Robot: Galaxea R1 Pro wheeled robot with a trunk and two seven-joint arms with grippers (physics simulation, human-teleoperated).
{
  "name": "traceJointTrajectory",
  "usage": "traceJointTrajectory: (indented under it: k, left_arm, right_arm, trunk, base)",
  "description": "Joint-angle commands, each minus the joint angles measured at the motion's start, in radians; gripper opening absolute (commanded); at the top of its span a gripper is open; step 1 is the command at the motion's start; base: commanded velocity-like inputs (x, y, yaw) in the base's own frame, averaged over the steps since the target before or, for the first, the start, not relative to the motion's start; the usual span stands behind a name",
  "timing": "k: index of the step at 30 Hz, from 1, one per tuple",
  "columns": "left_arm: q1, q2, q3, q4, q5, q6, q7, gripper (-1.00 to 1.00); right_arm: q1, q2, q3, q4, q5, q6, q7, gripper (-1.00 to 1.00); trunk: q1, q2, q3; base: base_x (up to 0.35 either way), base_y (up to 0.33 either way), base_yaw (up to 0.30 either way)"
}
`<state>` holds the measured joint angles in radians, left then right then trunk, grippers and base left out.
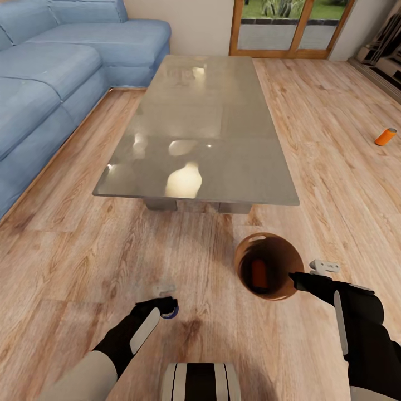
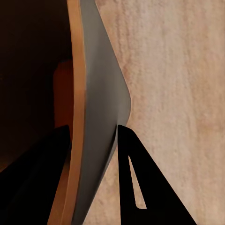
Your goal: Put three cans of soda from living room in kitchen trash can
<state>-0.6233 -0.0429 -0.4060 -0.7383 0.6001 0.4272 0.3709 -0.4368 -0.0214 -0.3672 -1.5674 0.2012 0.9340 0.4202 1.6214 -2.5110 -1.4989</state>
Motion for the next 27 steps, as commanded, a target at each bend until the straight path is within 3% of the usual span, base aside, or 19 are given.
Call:
traceJointTrajectory:
  k: [1,8,19,27]
  left_arm:
    - [-0.003,-0.015,0.000,0.022,-0.002,-0.005,0.000,1.00]
    - [-0.021,-0.030,0.000,0.061,-0.002,-0.038,-0.001,1.00]
    - [-0.027,-0.033,0.000,0.089,-0.003,-0.067,-0.001,1.00]
    - [-0.047,-0.063,-0.001,0.165,-0.004,-0.114,-0.003,1.00]
  right_arm:
    - [0.000,0.000,0.001,0.000,-0.019,0.003,0.002,-1.00]
    - [0.000,-0.001,0.001,0.000,-0.018,0.003,0.024,-1.00]
    - [0.000,-0.002,0.001,0.000,-0.017,0.003,0.046,-1.00]
    - [0.000,-0.001,0.001,0.000,-0.017,0.003,0.046,-1.00]
  trunk:
    - [0.000,0.000,0.000]
    - [0.000,0.000,0.000]
    - [0.000,0.000,0.000]
    - [0.000,0.000,0.000]
  base:
    - [0.000,0.000,0.000]
    - [0.000,0.000,0.000]
    - [0.000,0.000,0.000]
    - [0.000,0.000,0.000]
